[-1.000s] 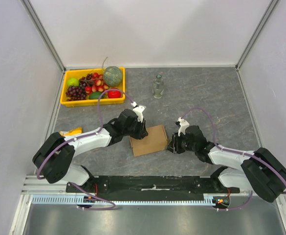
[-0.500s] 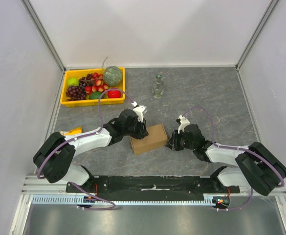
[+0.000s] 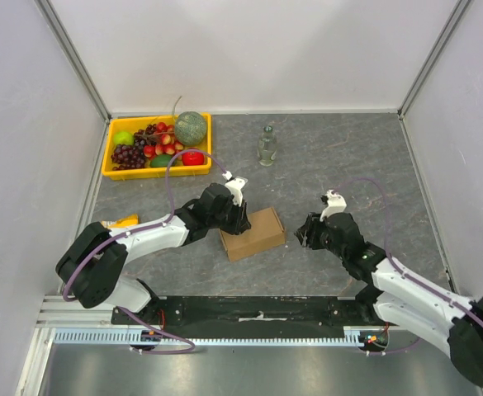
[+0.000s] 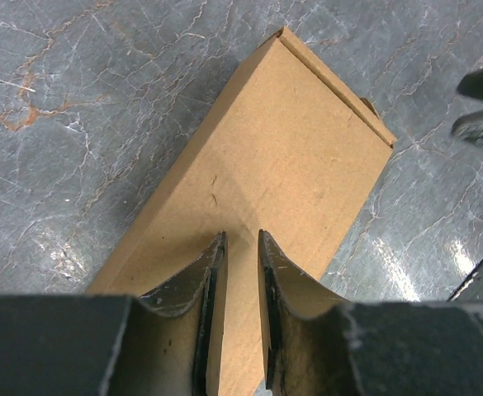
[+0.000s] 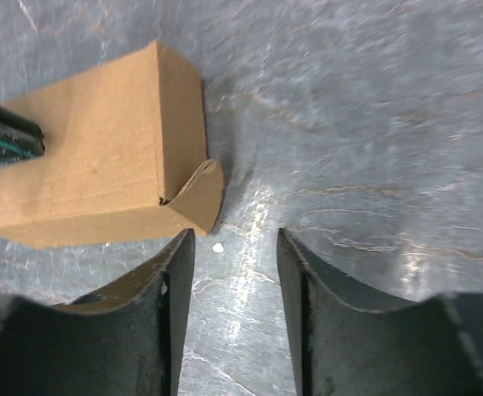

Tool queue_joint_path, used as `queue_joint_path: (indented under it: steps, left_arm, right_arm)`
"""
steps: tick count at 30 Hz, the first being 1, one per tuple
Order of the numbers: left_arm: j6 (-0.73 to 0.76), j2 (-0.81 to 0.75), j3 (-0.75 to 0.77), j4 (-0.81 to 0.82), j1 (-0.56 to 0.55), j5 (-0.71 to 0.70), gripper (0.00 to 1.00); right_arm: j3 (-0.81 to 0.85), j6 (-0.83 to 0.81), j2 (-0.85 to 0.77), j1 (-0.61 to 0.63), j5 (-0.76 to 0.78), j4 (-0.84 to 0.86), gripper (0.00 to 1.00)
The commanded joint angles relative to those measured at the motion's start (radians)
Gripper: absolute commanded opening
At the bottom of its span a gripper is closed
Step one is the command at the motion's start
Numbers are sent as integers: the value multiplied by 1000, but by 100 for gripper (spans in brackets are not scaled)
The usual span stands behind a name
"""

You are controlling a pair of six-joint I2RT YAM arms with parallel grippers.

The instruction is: Fold the paper box

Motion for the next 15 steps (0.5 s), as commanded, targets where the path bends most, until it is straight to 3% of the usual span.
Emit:
queue_joint_path:
  steps: [1,6,15]
  left_arm:
    - [27,27,2,-58,-8,14,27]
    - [27,29,1,-58,-8,13,27]
    - [28,32,2,-57,-8,14,27]
  right_arm:
    - [50,0,-92,-4,178,-158,54]
    - [75,-6,18,-3,183,-112,49]
    - [45,-11,144,-3,94,184,39]
